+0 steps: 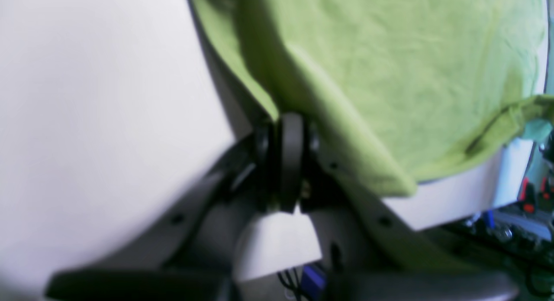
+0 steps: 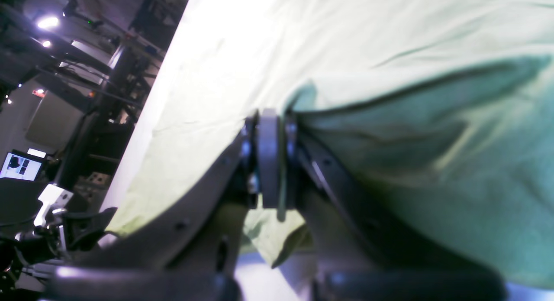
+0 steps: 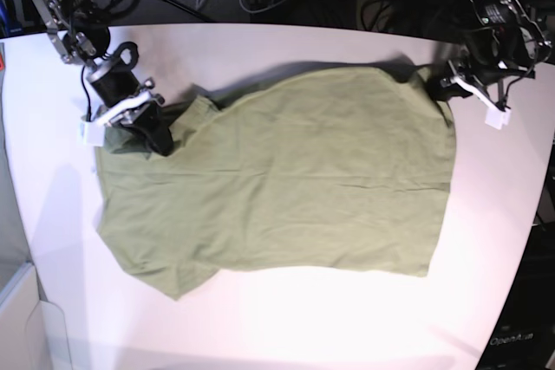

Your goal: Fold the T-shirt properly

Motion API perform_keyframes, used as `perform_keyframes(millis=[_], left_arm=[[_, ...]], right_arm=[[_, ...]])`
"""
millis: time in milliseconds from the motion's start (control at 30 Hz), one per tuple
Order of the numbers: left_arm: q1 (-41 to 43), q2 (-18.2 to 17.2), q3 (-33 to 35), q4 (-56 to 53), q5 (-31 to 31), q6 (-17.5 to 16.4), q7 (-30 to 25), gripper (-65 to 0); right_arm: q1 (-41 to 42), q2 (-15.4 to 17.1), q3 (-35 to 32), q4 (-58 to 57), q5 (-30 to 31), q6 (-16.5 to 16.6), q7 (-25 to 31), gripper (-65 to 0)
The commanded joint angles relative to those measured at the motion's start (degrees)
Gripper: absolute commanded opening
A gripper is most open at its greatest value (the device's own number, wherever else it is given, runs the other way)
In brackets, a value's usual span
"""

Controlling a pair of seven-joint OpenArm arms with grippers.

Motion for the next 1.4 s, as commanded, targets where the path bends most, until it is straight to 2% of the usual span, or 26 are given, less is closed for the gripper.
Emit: perform_keyframes(millis=[0,233,333,1000,1100,1200,1367], left_arm=[[-0.34,-0.91,-0.02,0.71,-1.8,0.03,-0.02,-61.0],[-0.51,-1.7,-0.29,0.71,-6.37,0.03,-0.2,-61.0],[-0.69,-1.7,-3.1,0.71,-8.22,0.03,-0.37,-61.0],[-8.86,-1.26,-3.63,0.0,-7.6,0.03,-0.2,-61.3],[-8.6,-1.35,-3.54,0.18,-4.97,0.03,0.07,-61.3],[-6.23,-3.02,-2.57,0.53,-2.68,0.03,2.13,-60.9],[-0.42,-7.41,-2.4,0.53,-5.14,0.03,2.13,-60.8]], right_arm=[[0.55,0.78,0.51,0.82,0.68,0.81,1.27,-63.8],[1.95,0.78,0.16,0.74,0.68,0.81,1.18,-63.8],[2.04,0.78,0.07,0.74,0.68,0.81,1.18,-63.7],[9.69,-0.45,0.33,-4.45,0.68,0.81,-4.18,-63.7],[9.51,-0.45,0.24,-4.54,0.68,0.81,-4.18,-63.8],[9.43,-0.45,0.16,-4.54,0.68,0.81,-4.18,-63.8],[8.81,-0.54,0.16,-4.54,0.68,0.81,-4.18,-63.8]])
